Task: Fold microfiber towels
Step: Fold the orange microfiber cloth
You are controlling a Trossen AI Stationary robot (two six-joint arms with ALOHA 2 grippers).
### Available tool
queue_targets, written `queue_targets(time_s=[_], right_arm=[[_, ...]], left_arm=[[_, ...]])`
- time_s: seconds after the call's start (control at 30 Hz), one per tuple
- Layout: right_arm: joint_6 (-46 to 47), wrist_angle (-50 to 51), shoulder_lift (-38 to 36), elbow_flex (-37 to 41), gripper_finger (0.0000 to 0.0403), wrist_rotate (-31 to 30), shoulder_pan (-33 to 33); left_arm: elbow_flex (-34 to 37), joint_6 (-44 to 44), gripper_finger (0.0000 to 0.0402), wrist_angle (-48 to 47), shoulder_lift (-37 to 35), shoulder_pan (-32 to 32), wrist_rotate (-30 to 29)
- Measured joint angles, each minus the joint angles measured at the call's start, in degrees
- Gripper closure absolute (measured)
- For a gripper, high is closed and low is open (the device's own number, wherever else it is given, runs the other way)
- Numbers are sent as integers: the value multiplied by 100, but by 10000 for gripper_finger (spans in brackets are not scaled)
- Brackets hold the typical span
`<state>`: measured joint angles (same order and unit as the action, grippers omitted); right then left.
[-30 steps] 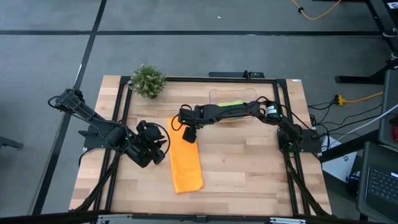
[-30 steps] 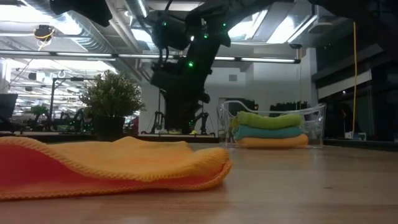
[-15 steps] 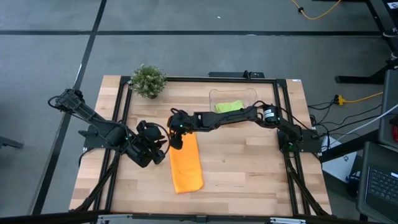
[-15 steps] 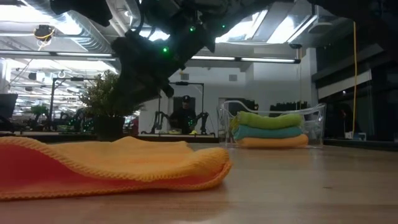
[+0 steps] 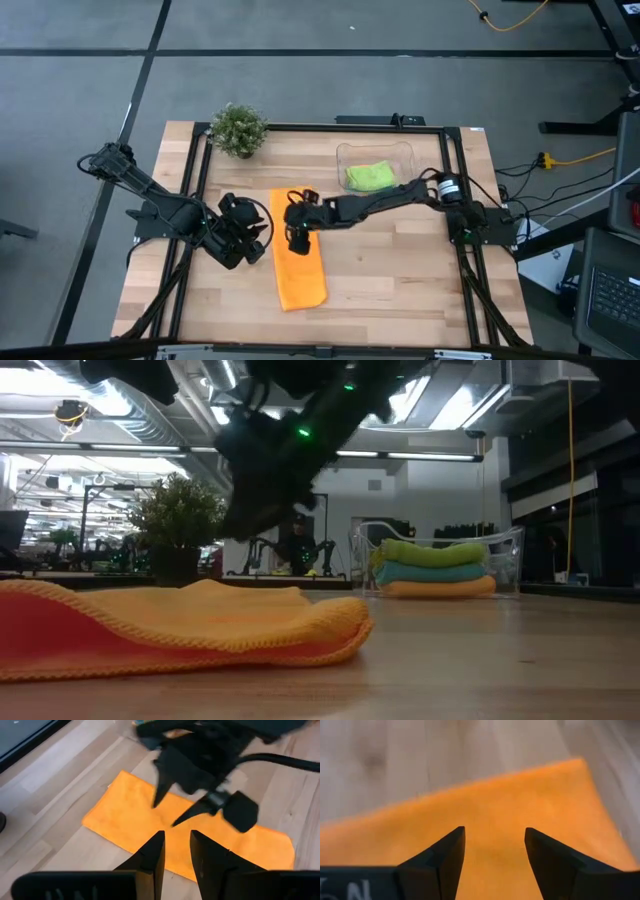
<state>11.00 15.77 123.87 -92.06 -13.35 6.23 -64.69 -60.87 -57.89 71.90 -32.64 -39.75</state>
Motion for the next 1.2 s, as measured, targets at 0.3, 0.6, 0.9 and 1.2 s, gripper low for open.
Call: queue_targets(time_s=[0.3,0.6,0.9,1.2], right_arm=[[387,-688,-1686,1817,194,-166,466],[776,-5412,-2138,4174,194,-533,597],[103,-6304,-1269,3983,194,-661,427],[414,-6330,-67,2906,194,-665,133]], left_arm=[[0,-1,318,-4,-2,0,-17],[0,-4,318,51,0,0,-153],[0,-5,318,113,0,39,-177],[0,-5,318,138,-2,52,-175]])
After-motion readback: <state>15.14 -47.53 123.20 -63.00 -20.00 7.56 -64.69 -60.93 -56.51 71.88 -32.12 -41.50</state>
